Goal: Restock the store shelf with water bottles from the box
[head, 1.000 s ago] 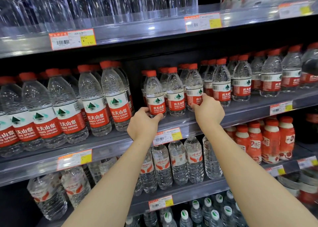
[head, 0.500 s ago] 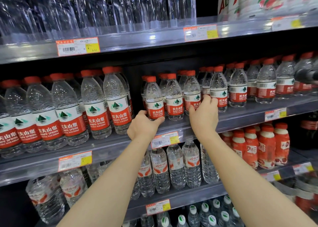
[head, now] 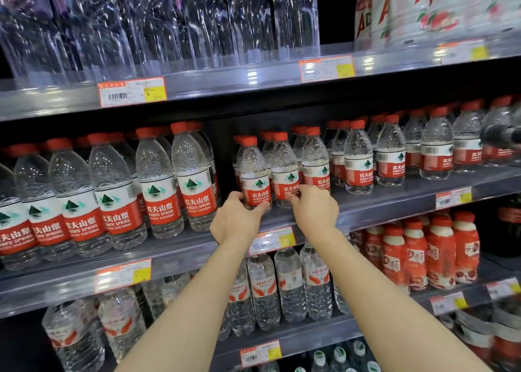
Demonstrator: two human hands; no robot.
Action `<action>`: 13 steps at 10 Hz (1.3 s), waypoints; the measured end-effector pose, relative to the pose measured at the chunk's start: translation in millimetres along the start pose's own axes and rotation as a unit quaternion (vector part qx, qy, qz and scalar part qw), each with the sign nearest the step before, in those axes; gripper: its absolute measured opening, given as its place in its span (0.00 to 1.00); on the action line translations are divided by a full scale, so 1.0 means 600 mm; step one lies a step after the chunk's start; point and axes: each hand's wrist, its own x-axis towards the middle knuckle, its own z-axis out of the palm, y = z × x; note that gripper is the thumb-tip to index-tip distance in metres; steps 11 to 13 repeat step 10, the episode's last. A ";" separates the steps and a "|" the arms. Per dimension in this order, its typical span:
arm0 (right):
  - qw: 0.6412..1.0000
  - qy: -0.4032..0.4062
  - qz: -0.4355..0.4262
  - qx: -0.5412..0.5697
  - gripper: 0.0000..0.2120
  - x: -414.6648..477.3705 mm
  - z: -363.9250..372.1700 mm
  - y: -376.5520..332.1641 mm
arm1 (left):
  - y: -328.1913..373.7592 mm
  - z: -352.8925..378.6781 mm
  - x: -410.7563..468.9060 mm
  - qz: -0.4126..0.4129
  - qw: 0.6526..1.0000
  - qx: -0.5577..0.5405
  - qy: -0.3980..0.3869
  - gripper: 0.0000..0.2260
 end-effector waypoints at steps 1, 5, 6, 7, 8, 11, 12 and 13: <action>1.000 -0.004 0.001 0.005 0.16 0.000 -0.004 0.001 | -0.002 0.002 0.000 -0.001 1.000 -0.005 0.002 0.28; 0.999 0.024 -0.020 0.023 0.14 -0.006 0.003 0.006 | -0.002 0.004 -0.001 -0.002 1.000 -0.001 0.013 0.24; 0.999 0.031 -0.025 0.021 0.13 -0.006 0.007 0.011 | -0.003 0.005 -0.004 -0.001 1.000 0.000 0.019 0.24; 0.999 0.031 -0.027 0.021 0.13 -0.006 0.008 0.012 | -0.004 0.005 -0.004 -0.003 1.000 -0.002 0.021 0.24; 1.000 0.012 -0.020 0.016 0.14 -0.002 0.007 0.010 | -0.001 0.002 -0.005 -0.001 1.000 -0.002 0.017 0.25; 1.000 0.014 -0.025 0.007 0.14 -0.019 -0.013 0.002 | 0.003 -0.001 -0.007 0.017 0.999 0.028 0.014 0.22; 1.000 0.014 -0.025 0.007 0.14 -0.019 -0.013 0.002 | 0.003 -0.001 -0.007 0.017 0.999 0.028 0.014 0.22; 1.000 0.014 -0.025 0.007 0.14 -0.019 -0.013 0.002 | 0.003 -0.001 -0.007 0.017 0.999 0.028 0.014 0.22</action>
